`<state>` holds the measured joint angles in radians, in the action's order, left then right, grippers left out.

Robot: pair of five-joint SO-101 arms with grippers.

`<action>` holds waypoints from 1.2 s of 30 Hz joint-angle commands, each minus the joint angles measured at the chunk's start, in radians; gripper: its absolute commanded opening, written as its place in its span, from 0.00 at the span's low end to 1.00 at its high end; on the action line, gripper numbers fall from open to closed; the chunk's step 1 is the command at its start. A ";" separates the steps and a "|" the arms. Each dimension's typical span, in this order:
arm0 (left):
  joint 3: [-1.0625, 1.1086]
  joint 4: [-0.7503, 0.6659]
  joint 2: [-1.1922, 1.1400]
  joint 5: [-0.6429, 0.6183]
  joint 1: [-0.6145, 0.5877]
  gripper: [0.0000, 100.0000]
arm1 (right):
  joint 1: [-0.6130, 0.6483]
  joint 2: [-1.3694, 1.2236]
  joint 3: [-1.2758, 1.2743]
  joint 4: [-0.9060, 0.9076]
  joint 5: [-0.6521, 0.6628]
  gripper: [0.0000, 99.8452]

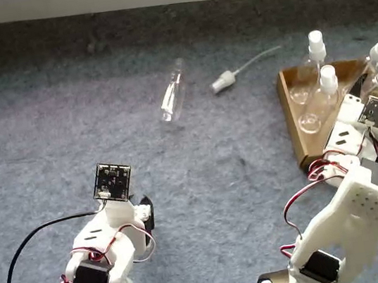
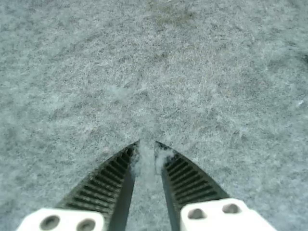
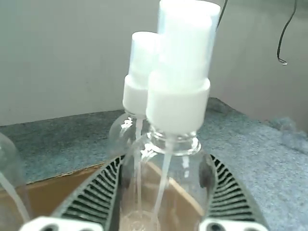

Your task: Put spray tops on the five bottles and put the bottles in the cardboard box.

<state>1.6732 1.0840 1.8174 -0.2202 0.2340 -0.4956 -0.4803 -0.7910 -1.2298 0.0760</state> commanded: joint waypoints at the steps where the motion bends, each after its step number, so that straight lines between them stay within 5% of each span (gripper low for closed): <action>1: 0.022 -0.021 -0.007 0.014 -0.008 0.01 | -0.001 0.008 0.036 -0.016 -0.011 0.19; 36: 0.022 -0.021 -0.007 0.014 -0.010 0.01 | 0.016 0.018 -0.093 -0.022 0.120 0.26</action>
<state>1.6732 1.0840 1.8174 -0.2202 0.2340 -0.4910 -0.4803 -0.8800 -1.2298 0.1772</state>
